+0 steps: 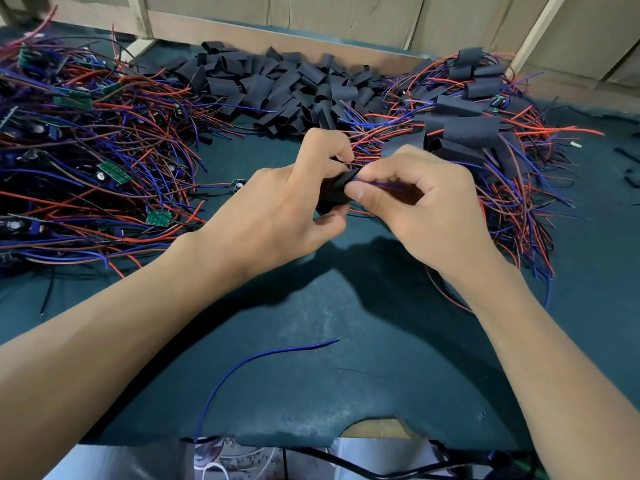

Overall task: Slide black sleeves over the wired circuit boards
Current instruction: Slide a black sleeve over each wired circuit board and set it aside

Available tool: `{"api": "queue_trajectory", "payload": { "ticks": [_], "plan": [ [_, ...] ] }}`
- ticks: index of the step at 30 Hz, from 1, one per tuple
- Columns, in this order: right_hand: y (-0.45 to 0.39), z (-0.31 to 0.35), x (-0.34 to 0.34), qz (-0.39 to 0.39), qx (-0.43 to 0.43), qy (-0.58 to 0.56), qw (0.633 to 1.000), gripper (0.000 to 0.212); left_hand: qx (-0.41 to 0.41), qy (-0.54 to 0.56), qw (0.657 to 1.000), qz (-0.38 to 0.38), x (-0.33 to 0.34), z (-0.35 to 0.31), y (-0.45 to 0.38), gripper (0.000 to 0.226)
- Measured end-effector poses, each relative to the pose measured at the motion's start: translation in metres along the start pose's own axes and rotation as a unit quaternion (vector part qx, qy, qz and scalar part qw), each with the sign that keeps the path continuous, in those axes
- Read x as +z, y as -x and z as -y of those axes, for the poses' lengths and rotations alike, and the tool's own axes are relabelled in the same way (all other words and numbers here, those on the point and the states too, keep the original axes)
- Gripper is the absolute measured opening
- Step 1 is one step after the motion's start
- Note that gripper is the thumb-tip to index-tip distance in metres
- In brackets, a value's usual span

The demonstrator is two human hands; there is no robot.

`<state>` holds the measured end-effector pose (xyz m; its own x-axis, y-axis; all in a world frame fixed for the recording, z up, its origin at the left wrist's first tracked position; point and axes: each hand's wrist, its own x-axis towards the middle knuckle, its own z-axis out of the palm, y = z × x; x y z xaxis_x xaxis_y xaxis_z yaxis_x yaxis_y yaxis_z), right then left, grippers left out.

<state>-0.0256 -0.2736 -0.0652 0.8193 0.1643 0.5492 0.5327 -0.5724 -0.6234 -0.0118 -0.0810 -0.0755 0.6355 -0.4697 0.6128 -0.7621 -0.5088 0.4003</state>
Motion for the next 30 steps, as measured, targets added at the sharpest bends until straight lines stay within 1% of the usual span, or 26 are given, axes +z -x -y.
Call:
{"api": "queue_trajectory", "payload": {
  "ticks": [2,4,6,8,10,11,14,17,19,21,23,24,26,28,30],
  "plan": [
    [0.0,-0.001,-0.002,0.017,-0.015,0.006,1.0,0.008,-0.002,0.002,1.0,-0.008,0.0,0.002,0.0,0.048],
    [0.0,-0.002,-0.001,0.013,-0.01,0.001,1.0,0.01,0.0,-0.007,1.0,-0.017,0.0,0.003,0.0,0.048],
    [0.0,-0.002,0.003,-0.005,0.01,-0.006,1.0,0.006,0.011,-0.015,1.0,-0.019,0.0,0.005,-0.001,0.048],
    [0.0,-0.002,0.008,-0.023,0.048,-0.041,0.998,0.006,0.018,-0.01,1.0,-0.009,0.0,0.008,-0.001,0.048],
    [0.001,-0.004,0.008,-0.035,0.073,-0.072,0.994,0.016,0.015,0.001,1.0,0.001,0.001,0.011,-0.001,0.05],
    [0.002,-0.004,0.007,-0.029,0.069,-0.072,0.995,0.021,0.012,0.004,1.0,0.005,0.001,0.013,-0.001,0.051],
    [0.003,-0.002,0.003,0.009,0.019,-0.038,0.999,0.031,0.022,0.016,1.0,0.004,0.004,0.014,0.001,0.05],
    [0.002,-0.002,0.0,-0.017,-0.02,0.047,0.999,0.028,0.045,0.021,0.999,0.006,0.005,0.016,0.002,0.05],
    [0.001,-0.002,-0.001,-0.029,-0.017,0.07,0.997,0.026,0.04,0.03,0.999,0.015,0.005,0.015,0.001,0.054],
    [0.002,-0.002,-0.001,-0.045,-0.036,0.091,0.994,0.022,0.03,0.027,0.999,0.024,0.003,0.016,0.0,0.062],
    [0.001,-0.002,-0.003,-0.078,-0.078,0.118,0.987,0.02,0.007,-0.009,1.0,0.027,-0.002,0.019,-0.003,0.068],
    [0.001,-0.001,-0.006,-0.099,-0.101,0.13,0.981,0.018,-0.016,-0.035,0.999,0.026,-0.006,0.022,-0.004,0.067],
    [0.0,0.0,-0.014,-0.14,-0.142,0.147,0.969,0.016,-0.056,-0.102,0.993,0.017,-0.016,0.031,-0.005,0.056],
    [-0.001,0.0,-0.023,-0.185,-0.18,0.16,0.953,0.013,-0.075,-0.161,0.984,-0.009,-0.023,0.04,-0.003,0.044],
    [-0.002,-0.004,-0.032,-0.237,-0.21,0.177,0.932,0.013,-0.098,-0.164,0.981,-0.031,-0.029,0.045,-0.003,0.038]
  ]
}}
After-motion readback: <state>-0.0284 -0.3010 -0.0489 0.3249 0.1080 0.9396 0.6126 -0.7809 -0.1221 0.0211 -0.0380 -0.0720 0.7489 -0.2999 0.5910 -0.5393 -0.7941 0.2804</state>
